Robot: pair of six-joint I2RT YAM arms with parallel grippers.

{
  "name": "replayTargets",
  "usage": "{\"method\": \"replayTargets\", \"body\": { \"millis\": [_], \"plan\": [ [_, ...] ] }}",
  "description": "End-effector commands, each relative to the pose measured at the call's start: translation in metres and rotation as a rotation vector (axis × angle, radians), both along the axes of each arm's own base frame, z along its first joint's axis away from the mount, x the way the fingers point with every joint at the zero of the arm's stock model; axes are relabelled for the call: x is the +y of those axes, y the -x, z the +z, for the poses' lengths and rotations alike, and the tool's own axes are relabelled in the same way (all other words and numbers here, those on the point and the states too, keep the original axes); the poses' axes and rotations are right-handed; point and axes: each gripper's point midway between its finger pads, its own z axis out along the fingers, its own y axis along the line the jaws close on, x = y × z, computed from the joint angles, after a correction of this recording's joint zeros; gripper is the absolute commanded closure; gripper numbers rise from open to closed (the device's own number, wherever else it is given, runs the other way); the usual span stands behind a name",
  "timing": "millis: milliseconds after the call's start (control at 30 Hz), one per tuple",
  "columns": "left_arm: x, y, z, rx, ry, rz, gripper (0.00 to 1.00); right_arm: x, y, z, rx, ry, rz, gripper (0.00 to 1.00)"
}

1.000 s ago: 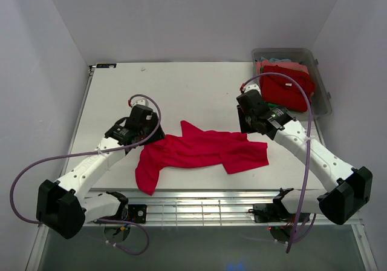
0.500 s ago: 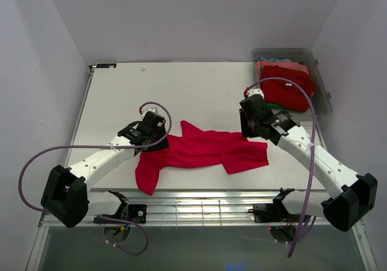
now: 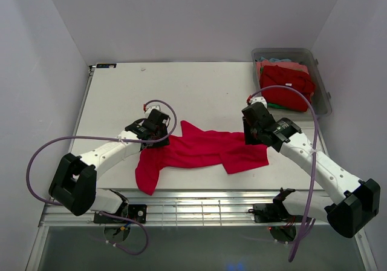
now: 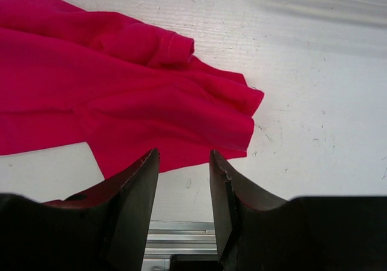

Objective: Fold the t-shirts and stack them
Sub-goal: Flatten out the tshirt

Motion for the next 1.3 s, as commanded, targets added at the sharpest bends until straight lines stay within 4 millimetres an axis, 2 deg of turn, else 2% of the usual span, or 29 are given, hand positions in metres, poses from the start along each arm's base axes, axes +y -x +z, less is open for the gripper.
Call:
{"method": "replayTargets", "body": {
  "millis": [0,167,333,533,800,933,1033,1267],
  "plan": [
    [-0.001,-0.011,0.019,-0.069,0.003,0.003,0.46,-0.004,-0.001,0.002,-0.029,-0.008,-0.030,0.55],
    [-0.002,-0.008,0.013,-0.052,0.009,0.006,0.57,-0.015,0.004,-0.011,-0.011,0.034,-0.064,0.56],
    [-0.002,-0.006,0.005,-0.033,0.005,0.003,0.56,-0.022,0.010,-0.025,0.022,0.049,-0.089,0.54],
    [0.000,-0.003,-0.002,-0.017,-0.007,-0.003,0.56,-0.040,0.016,-0.042,0.066,0.070,-0.141,0.54],
    [0.003,0.003,-0.015,0.015,-0.030,-0.009,0.57,-0.049,0.014,-0.056,0.121,0.014,-0.184,0.53],
    [0.005,0.004,-0.018,0.017,-0.041,-0.003,0.59,-0.057,0.019,-0.070,0.169,0.007,-0.210,0.52],
    [0.006,0.005,-0.019,0.022,-0.046,-0.002,0.60,-0.057,0.021,-0.081,0.207,-0.025,-0.219,0.52],
    [0.004,0.002,-0.019,0.020,-0.048,-0.002,0.62,-0.049,0.041,-0.112,0.338,-0.086,-0.225,0.50]
  ]
}}
